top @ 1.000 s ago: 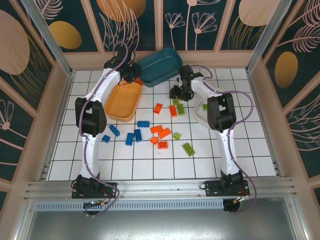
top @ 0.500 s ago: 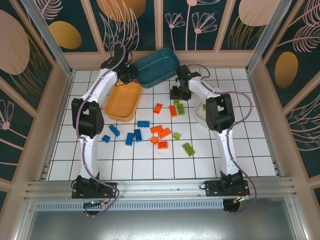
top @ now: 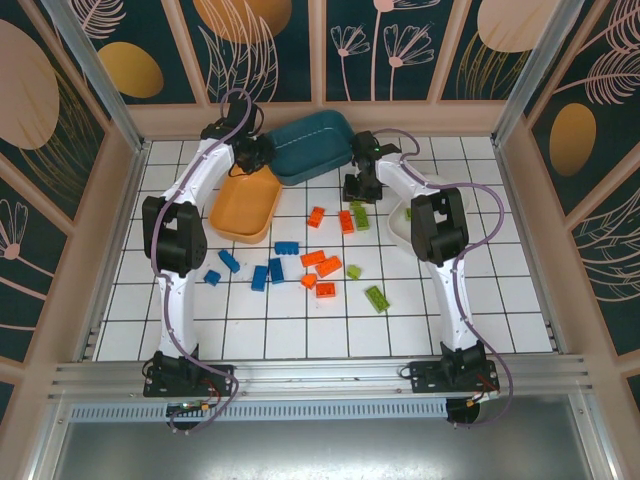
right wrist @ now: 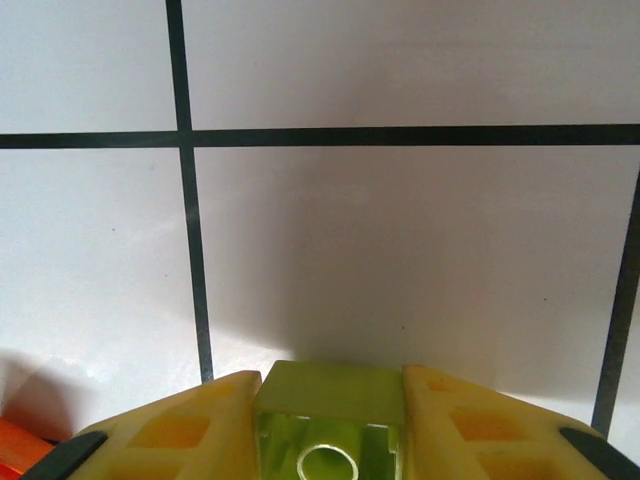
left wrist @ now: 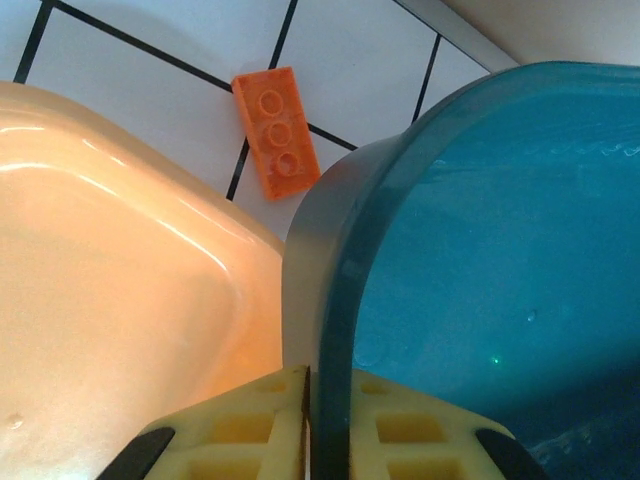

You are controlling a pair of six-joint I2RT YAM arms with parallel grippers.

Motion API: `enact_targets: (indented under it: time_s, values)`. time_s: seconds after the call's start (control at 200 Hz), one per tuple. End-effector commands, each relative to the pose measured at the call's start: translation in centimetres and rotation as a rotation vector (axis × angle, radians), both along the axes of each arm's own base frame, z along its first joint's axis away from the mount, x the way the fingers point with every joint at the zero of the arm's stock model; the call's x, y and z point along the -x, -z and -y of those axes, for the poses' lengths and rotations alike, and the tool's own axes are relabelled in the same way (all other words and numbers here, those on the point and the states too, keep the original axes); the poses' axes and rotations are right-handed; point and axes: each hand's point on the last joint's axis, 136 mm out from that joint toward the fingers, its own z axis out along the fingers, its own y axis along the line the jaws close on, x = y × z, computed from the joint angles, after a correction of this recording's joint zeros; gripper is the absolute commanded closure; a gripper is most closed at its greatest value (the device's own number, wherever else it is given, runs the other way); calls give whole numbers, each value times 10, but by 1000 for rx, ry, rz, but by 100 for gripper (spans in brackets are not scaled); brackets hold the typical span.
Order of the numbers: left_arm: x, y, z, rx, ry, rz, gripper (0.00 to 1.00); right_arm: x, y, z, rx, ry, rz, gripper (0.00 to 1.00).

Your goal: Sort the legos into containers by color

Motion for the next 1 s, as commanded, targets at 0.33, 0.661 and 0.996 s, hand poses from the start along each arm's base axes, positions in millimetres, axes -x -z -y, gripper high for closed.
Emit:
enact_targets:
  time_s: [0.33, 0.661, 0.996]
  values:
    - [-1, -26, 17, 35, 5, 53, 86, -20, -94, 13, -31, 110, 179, 67]
    - [-5, -3, 99, 137, 44, 31, 87, 51, -133, 117, 15, 368, 223, 68]
    - [3, 48, 139, 143, 31, -37, 87, 118, -65, 179, 4, 478, 85, 69]
